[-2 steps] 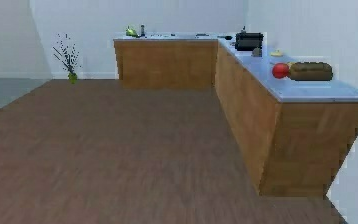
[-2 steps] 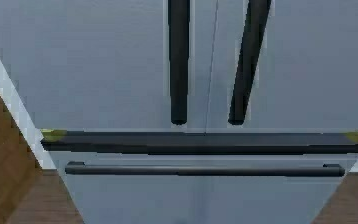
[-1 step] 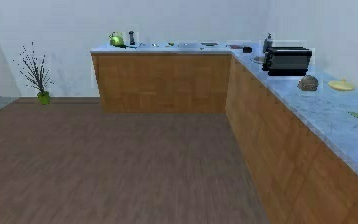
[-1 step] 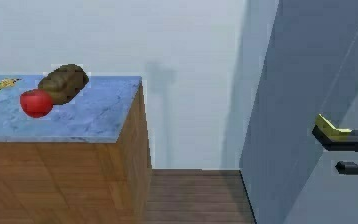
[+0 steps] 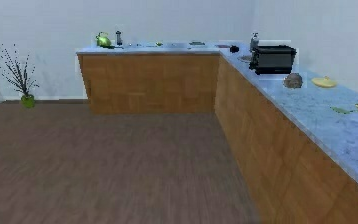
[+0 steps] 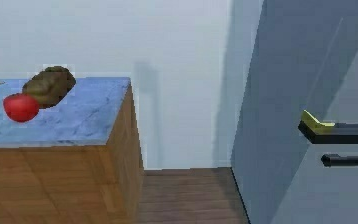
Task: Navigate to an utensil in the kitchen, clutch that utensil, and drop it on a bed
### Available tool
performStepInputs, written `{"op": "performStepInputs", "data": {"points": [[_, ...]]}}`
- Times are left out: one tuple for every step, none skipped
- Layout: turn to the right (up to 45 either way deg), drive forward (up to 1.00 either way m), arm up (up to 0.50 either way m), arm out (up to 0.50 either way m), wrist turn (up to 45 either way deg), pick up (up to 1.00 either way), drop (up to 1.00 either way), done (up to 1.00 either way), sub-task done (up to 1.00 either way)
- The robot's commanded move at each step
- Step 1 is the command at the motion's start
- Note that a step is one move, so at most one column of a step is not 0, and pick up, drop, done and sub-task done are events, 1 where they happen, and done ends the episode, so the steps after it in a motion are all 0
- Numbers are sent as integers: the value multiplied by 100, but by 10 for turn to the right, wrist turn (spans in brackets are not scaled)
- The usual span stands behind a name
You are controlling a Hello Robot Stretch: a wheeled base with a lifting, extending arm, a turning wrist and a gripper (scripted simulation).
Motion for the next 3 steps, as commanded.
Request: {"op": "performStepInputs", "data": {"points": [[0, 20, 0, 0, 0, 0, 0, 0, 0], [-330, 0, 0, 0, 0, 0, 0, 0, 0], [-30, 0, 0, 0, 0, 0, 0, 0, 0]]}}
